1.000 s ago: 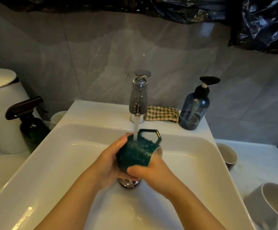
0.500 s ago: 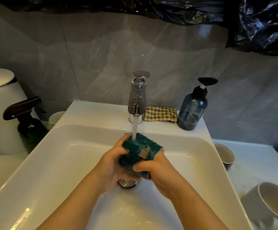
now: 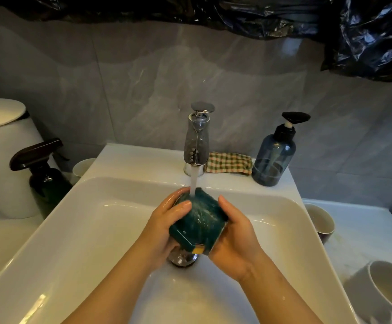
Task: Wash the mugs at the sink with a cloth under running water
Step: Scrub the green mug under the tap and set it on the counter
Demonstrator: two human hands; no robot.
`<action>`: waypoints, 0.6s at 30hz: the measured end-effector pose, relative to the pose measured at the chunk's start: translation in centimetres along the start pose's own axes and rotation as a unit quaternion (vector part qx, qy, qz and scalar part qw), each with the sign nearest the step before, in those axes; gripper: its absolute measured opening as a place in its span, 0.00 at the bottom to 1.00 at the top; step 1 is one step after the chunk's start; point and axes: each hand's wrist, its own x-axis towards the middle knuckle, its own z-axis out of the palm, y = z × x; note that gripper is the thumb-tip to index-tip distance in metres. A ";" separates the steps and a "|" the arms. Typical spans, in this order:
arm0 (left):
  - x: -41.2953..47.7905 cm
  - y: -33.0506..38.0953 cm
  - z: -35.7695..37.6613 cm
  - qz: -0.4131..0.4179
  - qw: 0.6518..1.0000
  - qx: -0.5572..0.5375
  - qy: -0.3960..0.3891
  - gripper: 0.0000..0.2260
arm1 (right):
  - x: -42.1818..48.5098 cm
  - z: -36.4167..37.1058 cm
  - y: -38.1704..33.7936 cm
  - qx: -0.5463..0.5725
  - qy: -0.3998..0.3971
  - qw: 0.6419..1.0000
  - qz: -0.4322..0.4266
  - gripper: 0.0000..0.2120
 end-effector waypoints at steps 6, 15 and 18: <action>-0.2 0.6 -0.4 -0.107 0.994 -0.001 -0.027 0.24 | -0.1 0.0 0.9 -0.619 0.073 0.766 -0.158 0.10; 0.1 -0.1 0.7 0.044 0.986 0.121 0.109 0.09 | 0.8 0.2 1.1 0.004 0.041 0.999 -0.021 0.22; 0.1 0.2 0.3 -0.021 0.992 0.117 0.040 0.16 | 0.4 -0.1 0.3 -0.076 0.053 0.995 -0.035 0.23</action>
